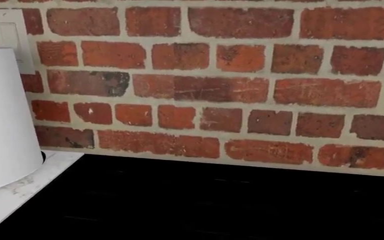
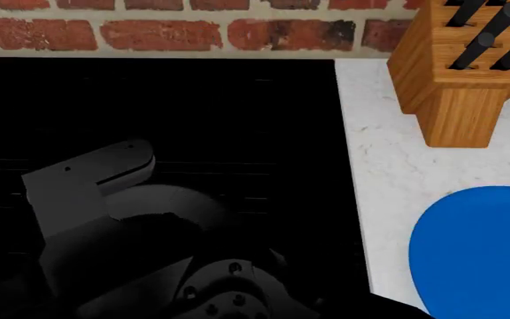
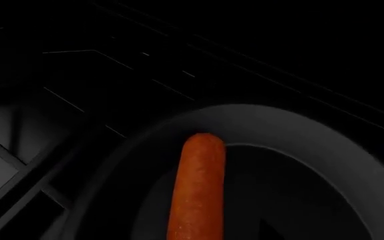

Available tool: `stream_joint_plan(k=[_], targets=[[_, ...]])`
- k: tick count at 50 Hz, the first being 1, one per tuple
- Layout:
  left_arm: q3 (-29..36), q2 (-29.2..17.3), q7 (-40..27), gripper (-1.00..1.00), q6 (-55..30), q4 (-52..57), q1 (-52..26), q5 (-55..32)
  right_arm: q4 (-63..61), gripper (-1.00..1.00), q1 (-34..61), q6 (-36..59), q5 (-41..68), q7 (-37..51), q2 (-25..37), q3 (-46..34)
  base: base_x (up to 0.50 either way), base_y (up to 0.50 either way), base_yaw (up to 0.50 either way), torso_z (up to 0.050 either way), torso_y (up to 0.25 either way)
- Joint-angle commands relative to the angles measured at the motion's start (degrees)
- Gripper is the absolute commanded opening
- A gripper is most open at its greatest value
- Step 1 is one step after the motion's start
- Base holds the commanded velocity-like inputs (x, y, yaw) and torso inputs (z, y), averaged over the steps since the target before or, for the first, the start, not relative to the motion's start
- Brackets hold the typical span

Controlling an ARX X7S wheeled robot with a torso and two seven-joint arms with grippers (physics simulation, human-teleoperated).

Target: Pick the sausage from the pan and place it on the plate.

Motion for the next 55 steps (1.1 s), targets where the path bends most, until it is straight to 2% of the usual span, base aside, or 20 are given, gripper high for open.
stream_joint_plan(k=[1,25,26,55], targets=[[-1.1,0.2,-1.3,1.0,1.6,-0.7,1.0,-1.7,0.8,1.0,-0.5,-0.5,-0.1,-1.0,0.0,-1.1,0.0,0.0,0.0,0.0,0.0],[-1.9,-0.3,-2.9,1.0,1.9,-0.5,2.4,-3.8,1.4,1.0,-1.6,-1.6,-0.2,-1.9,0.7,-2.6,0.0,0.0,0.0,0.0,0.0],[-2.0,-0.3,-3.0,1.0,1.9,-0.5,2.5,-3.9,1.1,-1.0,-1.4,-1.6,-0.6,-1.3,0.7,-2.9,0.0,0.0,0.0,0.0,0.0],[-1.2,-1.5,-3.0,1.0,-1.0,2.3,2.5,-4.7,-5.3,-1.0,2.4,-3.0,5.2,5.6,1.9,-1.6,0.0,0.0,0.0,-0.001,0.0]])
